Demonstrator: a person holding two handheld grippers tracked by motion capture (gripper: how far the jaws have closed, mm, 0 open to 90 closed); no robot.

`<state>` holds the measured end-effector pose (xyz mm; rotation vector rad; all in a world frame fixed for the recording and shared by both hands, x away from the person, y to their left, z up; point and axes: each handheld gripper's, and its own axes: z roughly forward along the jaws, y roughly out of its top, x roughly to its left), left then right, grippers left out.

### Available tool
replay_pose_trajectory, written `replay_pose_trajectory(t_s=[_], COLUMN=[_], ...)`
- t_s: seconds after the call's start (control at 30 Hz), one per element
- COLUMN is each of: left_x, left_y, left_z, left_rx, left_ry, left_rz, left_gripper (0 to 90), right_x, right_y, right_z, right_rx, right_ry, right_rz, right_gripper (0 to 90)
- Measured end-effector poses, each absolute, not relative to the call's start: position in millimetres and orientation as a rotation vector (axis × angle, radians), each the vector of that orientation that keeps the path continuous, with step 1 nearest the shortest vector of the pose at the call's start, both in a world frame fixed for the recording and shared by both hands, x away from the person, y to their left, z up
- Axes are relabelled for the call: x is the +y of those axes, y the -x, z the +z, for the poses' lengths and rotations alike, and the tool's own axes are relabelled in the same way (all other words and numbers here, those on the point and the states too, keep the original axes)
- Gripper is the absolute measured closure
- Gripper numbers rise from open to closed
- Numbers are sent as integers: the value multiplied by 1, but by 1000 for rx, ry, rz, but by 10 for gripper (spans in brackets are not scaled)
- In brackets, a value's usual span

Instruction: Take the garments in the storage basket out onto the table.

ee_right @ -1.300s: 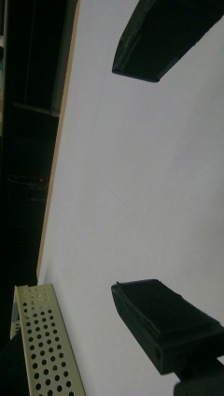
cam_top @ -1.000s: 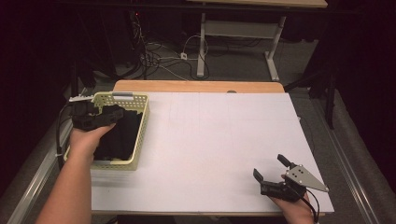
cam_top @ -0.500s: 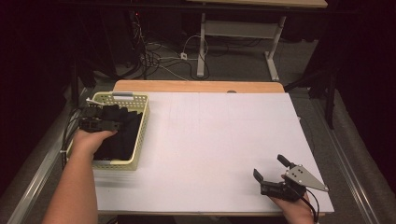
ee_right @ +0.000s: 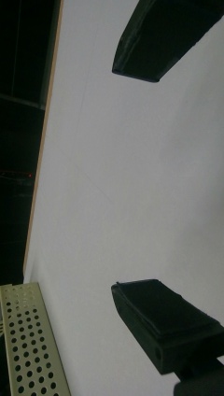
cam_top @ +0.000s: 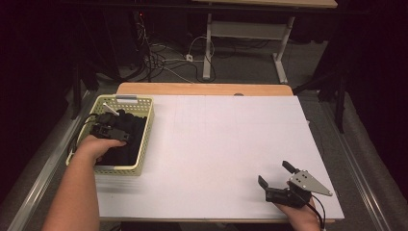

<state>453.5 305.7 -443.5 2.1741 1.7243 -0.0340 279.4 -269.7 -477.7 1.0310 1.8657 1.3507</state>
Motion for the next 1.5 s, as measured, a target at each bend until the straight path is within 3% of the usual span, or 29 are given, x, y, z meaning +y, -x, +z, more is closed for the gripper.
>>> replay_pose_trajectory(t_s=[0.5, 0.87, 1.13, 1.27, 1.5], left_x=[287, 289, 291, 288, 292], left_y=[-457, -448, -445, -446, -449], left_z=[-457, -450, -441, -438, -440], left_rx=[1740, 1620, 1593, 1606, 1694], left_ry=[-2249, -2226, -2251, -2276, -2254], left_rz=[75, 79, 95, 133, 193], left_gripper=[5, 392, 536, 513, 244], right_x=[-270, -271, -272, -273, -273], right_y=[-281, -281, -281, -281, -280], right_z=[-478, -476, -477, -476, -477], right_rx=[1862, 1858, 1857, 1852, 1855], right_ry=[-1038, -1036, -1039, -1043, -1041], right_rz=[1352, 1356, 1354, 1356, 1356], right_gripper=[2, 2, 2, 2, 3])
